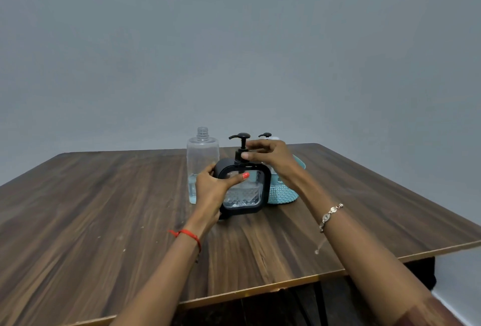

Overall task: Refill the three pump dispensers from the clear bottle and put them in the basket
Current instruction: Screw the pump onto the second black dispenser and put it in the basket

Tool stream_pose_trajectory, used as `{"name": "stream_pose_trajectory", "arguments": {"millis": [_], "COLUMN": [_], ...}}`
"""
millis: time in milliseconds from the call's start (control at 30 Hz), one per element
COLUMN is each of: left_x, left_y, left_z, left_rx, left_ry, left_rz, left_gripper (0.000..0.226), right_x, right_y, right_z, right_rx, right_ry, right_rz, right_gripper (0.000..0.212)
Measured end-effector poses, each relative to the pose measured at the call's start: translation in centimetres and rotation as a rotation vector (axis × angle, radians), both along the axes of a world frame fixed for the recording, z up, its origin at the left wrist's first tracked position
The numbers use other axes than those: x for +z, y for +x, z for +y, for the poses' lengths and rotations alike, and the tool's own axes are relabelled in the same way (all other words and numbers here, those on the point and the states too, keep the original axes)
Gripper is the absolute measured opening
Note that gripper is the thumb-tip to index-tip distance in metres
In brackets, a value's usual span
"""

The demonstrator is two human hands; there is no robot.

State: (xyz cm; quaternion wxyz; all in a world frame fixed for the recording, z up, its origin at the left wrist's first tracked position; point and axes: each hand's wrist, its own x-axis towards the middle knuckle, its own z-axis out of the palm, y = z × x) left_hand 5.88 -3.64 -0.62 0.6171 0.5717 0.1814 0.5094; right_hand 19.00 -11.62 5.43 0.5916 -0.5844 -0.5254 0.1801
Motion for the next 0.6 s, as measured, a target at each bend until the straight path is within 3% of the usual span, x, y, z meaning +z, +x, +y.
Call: {"name": "stream_pose_trajectory", "arguments": {"millis": [133,333,600], "left_x": [0.9,3.0,5.8], "left_y": [0.8,3.8,8.6], "left_z": [0.5,1.0,2.1], "left_rx": [-0.026,-0.148,-0.215], "left_ry": [0.023,0.082,0.192], "left_rz": [-0.050,-0.025,0.054], "left_gripper": [0.034,0.019,0.032], "right_x": [0.2,1.9,4.0], "right_y": [2.7,5.9,10.2], "right_z": [-1.7,-3.2,-3.4], "right_rx": [0.074,0.056,-0.040], "right_ry": [-0.144,-0.088,-0.016], "right_rz": [-0.046,0.049,-0.017], "right_gripper": [0.033,0.034,0.037]}}
